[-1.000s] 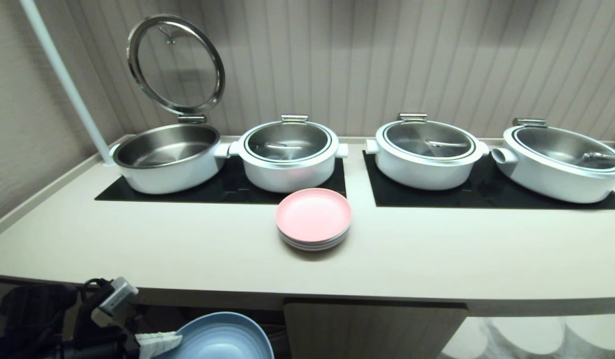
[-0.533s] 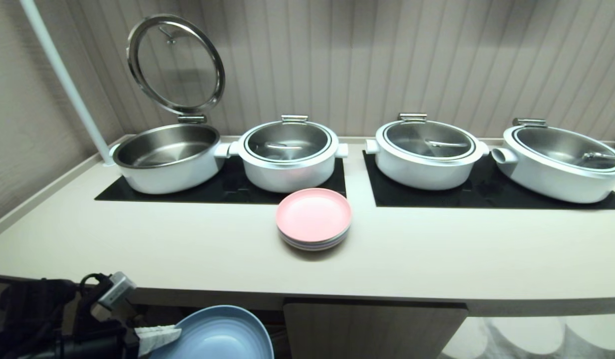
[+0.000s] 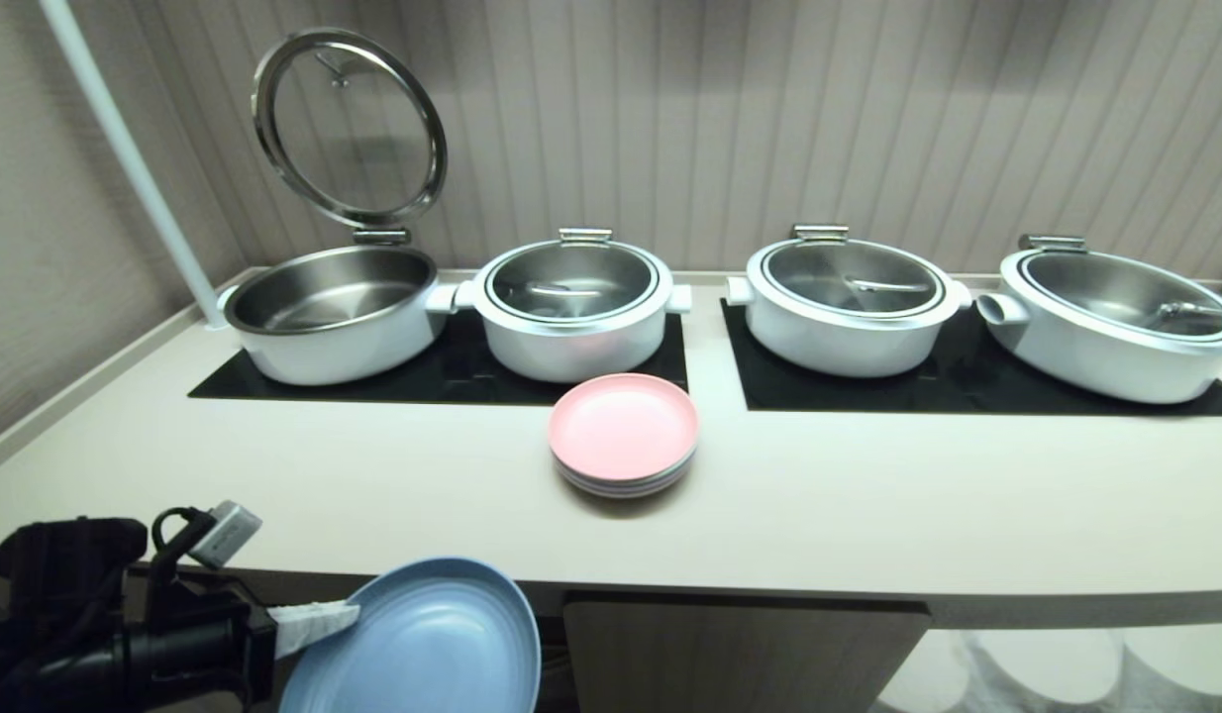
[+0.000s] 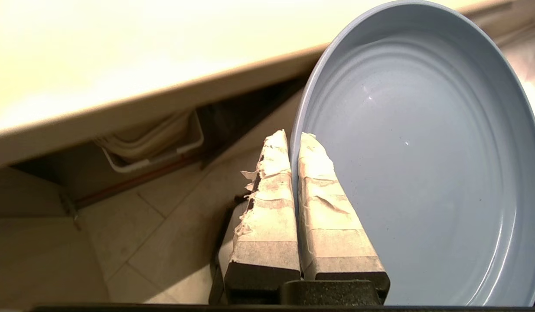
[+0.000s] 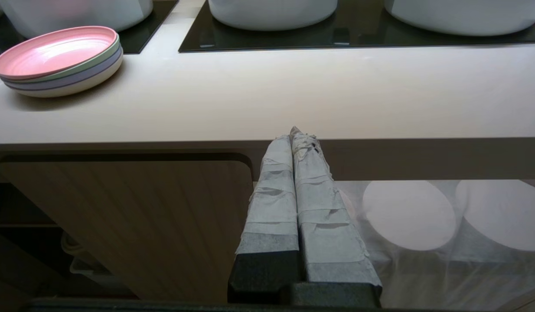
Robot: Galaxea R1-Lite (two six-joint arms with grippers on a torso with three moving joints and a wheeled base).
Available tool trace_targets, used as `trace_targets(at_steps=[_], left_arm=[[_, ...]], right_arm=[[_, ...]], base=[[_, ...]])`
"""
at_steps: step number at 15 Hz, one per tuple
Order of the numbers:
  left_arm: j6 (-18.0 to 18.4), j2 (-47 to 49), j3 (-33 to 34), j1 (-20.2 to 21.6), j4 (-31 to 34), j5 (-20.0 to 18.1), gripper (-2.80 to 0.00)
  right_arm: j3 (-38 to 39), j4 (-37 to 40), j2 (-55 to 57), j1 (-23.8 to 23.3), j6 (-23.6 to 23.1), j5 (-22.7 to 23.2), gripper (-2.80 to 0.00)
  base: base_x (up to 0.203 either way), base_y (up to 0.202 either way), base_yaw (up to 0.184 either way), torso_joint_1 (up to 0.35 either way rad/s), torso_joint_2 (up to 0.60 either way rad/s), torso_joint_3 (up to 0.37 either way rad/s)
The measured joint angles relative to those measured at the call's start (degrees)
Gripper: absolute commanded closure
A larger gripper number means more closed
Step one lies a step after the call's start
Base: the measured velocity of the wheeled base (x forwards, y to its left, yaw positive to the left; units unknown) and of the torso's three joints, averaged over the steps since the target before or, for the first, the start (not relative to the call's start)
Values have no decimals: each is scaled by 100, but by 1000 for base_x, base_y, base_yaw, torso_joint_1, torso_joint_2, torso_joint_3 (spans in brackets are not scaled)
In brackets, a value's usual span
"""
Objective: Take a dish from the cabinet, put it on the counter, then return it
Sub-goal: Place it on the table
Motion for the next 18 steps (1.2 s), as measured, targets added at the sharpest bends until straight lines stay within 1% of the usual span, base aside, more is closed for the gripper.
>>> trace_targets(at_steps=[2, 4, 9, 13, 18], left_arm=[[-324, 6, -293, 2, 31, 31, 0], [-527, 40, -611, 43, 80, 62, 0], [-566, 342, -1444, 225, 488, 265, 0], [-566, 456, -2270, 410, 1191, 276, 0], [-575, 790, -3363, 457, 1977, 280, 0]], right_arm=[[0, 1, 0, 0, 0, 0, 0], [0, 2, 0, 0, 0, 0, 0], [0, 2, 0, 0, 0, 0, 0], [0, 0, 0, 2, 0, 0, 0], [0, 2, 0, 0, -2, 0, 0]], base=[[0, 0, 0, 0, 0, 0], [0, 0, 0, 0, 0, 0], [0, 0, 0, 0, 0, 0], [0, 0, 0, 0, 0, 0], [0, 0, 0, 0, 0, 0]])
